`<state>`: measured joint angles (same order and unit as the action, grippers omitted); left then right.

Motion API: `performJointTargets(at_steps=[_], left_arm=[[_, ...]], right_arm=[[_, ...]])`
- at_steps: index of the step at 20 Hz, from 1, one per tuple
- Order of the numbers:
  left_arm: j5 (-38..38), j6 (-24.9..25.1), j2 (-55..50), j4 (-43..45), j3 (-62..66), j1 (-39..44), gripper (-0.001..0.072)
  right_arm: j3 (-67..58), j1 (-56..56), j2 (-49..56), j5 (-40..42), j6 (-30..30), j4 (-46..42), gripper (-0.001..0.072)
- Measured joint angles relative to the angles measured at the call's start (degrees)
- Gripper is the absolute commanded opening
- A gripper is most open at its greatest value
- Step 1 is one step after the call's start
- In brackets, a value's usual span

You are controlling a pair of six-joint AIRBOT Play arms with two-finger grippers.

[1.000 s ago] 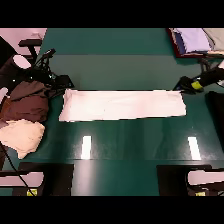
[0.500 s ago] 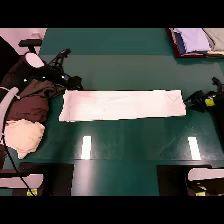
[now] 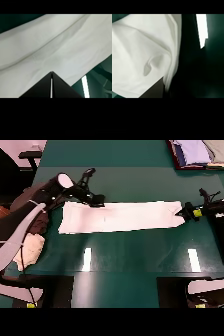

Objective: Fold the shirts.

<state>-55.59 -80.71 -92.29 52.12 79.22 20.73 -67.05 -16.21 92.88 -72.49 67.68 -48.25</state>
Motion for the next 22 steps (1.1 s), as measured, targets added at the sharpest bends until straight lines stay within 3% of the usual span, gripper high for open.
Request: performJointTargets(at_steps=[11, 22], left_arm=[[2.34, -1.84, -15.63, -3.82, 12.63, 9.55, 0.0024], [-1.51, -2.45, -17.33, -3.28, 15.91, 7.72, 0.0024]], right_arm=[[-17.38, 14.53, -14.49, -5.46, 3.74, 10.58, 0.0012], [-25.11, 32.57, -15.67, -0.87, 6.34, 12.66, 0.0012]])
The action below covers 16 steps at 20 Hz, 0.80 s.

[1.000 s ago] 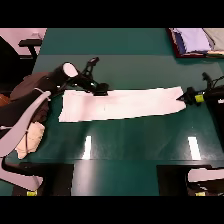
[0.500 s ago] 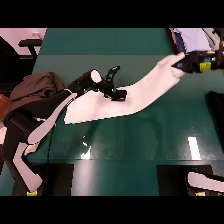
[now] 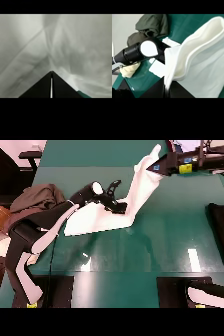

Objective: Fold the shirts.

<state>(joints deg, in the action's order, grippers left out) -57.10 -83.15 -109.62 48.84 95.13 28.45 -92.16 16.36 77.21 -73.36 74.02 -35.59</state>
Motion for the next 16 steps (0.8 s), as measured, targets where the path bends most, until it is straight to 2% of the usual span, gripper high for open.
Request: performJointTargets(at_steps=[4, 7, 8, 10, 11, 13, 14, 16], left_arm=[[-4.72, 1.57, 7.17, 2.91, 1.27, -7.8, 0.0024], [-6.56, 2.05, 16.31, 6.29, 1.57, -15.87, 0.0025], [-6.88, 2.14, 19.34, 7.34, 1.64, -18.51, 0.0025], [-7.28, 2.27, 25.46, 9.81, 1.7, -24.06, 0.0025], [-7.63, 2.27, 27.93, 10.73, 1.7, -26.36, 0.0025], [-8.46, 2.36, 32.17, 11.93, 1.7, -30.4, 0.0024], [-9.05, 2.4, 33.75, 12.31, 1.7, -32.15, 0.0025], [-10.08, 2.4, 35.82, 13.11, 1.7, -34.64, 0.0025]], right_arm=[[-0.22, 6.67, 0.96, 4.31, -0.26, 0.52, 0.0012], [-0.5, 14.69, 4.57, 9.7, -2.93, 4.48, 0.0016], [-1.09, 17.55, 6.56, 11.72, -4.15, 5.6, 0.0114], [-4.15, 23.63, 11.89, 15.58, -7.21, 7.72, 0.0506], [-6.4, 26.47, 14.97, 16.65, -8.39, 8.31, 0.0603], [-11.08, 30.36, 20.9, 16.81, -9.99, 8.83, 0.0589], [-13.18, 31.28, 23.26, 15.61, -10.25, 8.94, 0.0519], [-16.13, 31.63, 26.69, 11.58, -9.6, 7.37, 0.0496]])
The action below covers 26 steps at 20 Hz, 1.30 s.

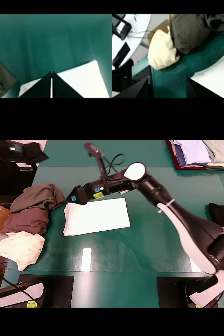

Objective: Fold the shirts.

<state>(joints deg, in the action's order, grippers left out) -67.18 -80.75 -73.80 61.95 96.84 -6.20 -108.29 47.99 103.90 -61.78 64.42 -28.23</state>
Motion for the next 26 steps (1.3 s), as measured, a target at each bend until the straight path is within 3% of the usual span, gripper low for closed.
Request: performJointTargets(at_steps=[4, 8, 9, 10, 11, 15, 20, 21, 23, 25, 26], left_arm=[[-2.29, 0.02, 1.62, 0.44, 0.0, -1.81, 0.0025], [-3.58, 0.02, 2.05, 0.52, 0.0, -2.32, 0.0025], [-3.65, 0.02, 2.08, 0.52, 0.0, -2.38, 0.0025], [-3.89, 0.02, 2.14, 0.39, -0.04, -2.4, 0.0025], [-4.02, 0.0, 2.12, 0.31, -0.07, -2.45, 0.0025], [-4.17, 0.04, 2.14, -0.28, -0.11, -1.84, 0.0025], [-3.98, 0.5, 1.92, -0.48, -0.11, 1.4, 0.0025], [-3.96, 0.59, 1.9, -0.48, -0.11, 2.1, 0.0025], [-3.96, 0.94, 1.88, -0.52, -0.11, 3.45, 0.0025], [-3.96, 1.09, 1.86, -0.5, -0.11, 4.61, 0.0025], [-3.96, 1.11, 1.86, -0.52, -0.11, 5.18, 0.0025]], right_arm=[[2.93, -5.35, 0.22, -6.62, 2.54, -7.26, 0.0496], [15.39, -15.72, -5.7, -7.87, 7.45, -16.39, 0.0496], [19.06, -18.67, -7.26, -7.34, 9.03, -18.18, 0.0592], [22.21, -21.24, -8.44, -6.4, 10.16, -18.95, 0.0642], [25.35, -23.67, -9.16, -5.64, 11.02, -19.45, 0.0642], [32.74, -28.3, -8.33, -3.3, 12.9, -16.04, 0.0629], [32.15, -25.03, -2.51, -0.66, 13.4, -9.46, 0.062], [30.71, -23.8, -0.76, -0.68, 13.42, -7.91, 0.0554], [27.32, -21.35, 2.64, -0.57, 13.44, -6.62, 0.0351], [23.78, -19.12, 5.53, -0.61, 13.44, -6.36, 0.0064], [22.1, -18.27, 6.69, -0.83, 13.51, -6.25, 0.0013]])
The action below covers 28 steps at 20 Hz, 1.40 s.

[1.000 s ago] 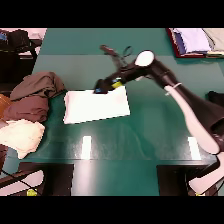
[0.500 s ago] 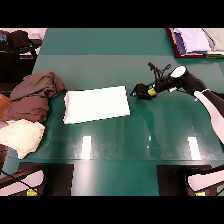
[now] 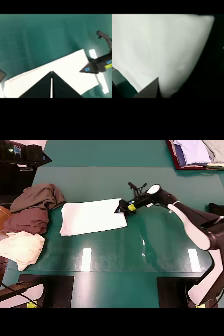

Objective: Fold the shirts.

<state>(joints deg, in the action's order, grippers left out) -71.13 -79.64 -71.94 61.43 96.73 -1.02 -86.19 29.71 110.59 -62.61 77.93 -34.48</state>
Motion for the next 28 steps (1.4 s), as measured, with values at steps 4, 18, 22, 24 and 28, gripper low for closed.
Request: performJointTargets(at_steps=[4, 18, 22, 24, 28], left_arm=[[0.33, 0.07, 0.0, -0.07, 0.0, 3.17, 0.0024], [3.1, 0.02, 0.0, -0.28, 0.0, 12.83, 0.0025], [4.09, -0.9, 0.0, -0.35, 0.0, 12.96, 0.0025], [4.35, -1.29, 0.0, -0.39, 0.0, 13.09, 0.0025], [4.59, -2.36, 0.0, -0.39, 0.0, 13.07, 0.0024]], right_arm=[[-5.27, 0.61, 0.98, -1.46, 0.0, 0.87, 0.0013], [-3.17, -40.33, -25.42, -7.85, 5.4, -22.91, 0.0013], [0.35, -56.89, -29.73, -6.86, 5.6, -24.57, 0.0013], [1.09, -63.1, -30.58, -6.03, 5.57, -24.7, 0.0013], [1.33, -69.85, -31.23, -3.63, 5.57, -24.98, 0.0013]])
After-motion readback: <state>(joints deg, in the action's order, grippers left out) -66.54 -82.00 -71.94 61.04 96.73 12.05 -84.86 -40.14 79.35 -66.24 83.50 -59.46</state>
